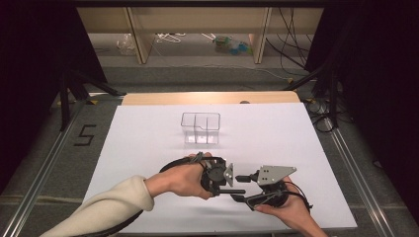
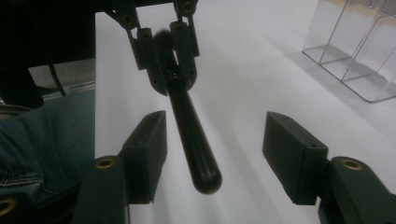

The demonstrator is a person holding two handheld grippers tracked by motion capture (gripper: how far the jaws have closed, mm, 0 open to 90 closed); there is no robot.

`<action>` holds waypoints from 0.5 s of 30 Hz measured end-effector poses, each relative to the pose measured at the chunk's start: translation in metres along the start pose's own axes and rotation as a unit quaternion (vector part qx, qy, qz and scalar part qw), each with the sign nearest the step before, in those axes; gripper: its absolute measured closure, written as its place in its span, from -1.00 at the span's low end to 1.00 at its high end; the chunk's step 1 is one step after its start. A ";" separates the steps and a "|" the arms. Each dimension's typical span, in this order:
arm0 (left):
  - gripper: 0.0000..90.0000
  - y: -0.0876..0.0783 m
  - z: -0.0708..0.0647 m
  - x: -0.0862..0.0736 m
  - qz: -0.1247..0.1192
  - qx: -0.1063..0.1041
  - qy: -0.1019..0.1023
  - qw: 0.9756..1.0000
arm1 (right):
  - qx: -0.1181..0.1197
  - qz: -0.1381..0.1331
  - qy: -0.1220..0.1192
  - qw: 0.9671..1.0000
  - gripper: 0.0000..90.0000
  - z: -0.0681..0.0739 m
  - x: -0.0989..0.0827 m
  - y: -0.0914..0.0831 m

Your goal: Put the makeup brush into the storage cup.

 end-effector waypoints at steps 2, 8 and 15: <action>0.73 0.000 0.000 0.002 -0.001 0.002 0.005 1.000 | 0.003 -0.001 -0.003 1.000 0.03 0.001 0.000 0.001; 0.73 -0.001 -0.001 0.005 -0.001 0.004 0.013 1.000 | 0.014 0.007 -0.015 1.000 0.26 0.004 -0.001 0.002; 0.73 -0.001 -0.001 0.007 0.003 0.008 0.028 1.000 | 0.030 0.010 -0.019 0.999 0.44 0.007 0.000 0.001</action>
Point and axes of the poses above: each handheld gripper's, and its own axes: y roughly forward along the jaws, x roughly out of its top, z roughly to its left, the point moved 7 cm from there along y, roughly forward along the jaws, and after that the axes turned 3 degrees about -x, right-handed, at the moved point
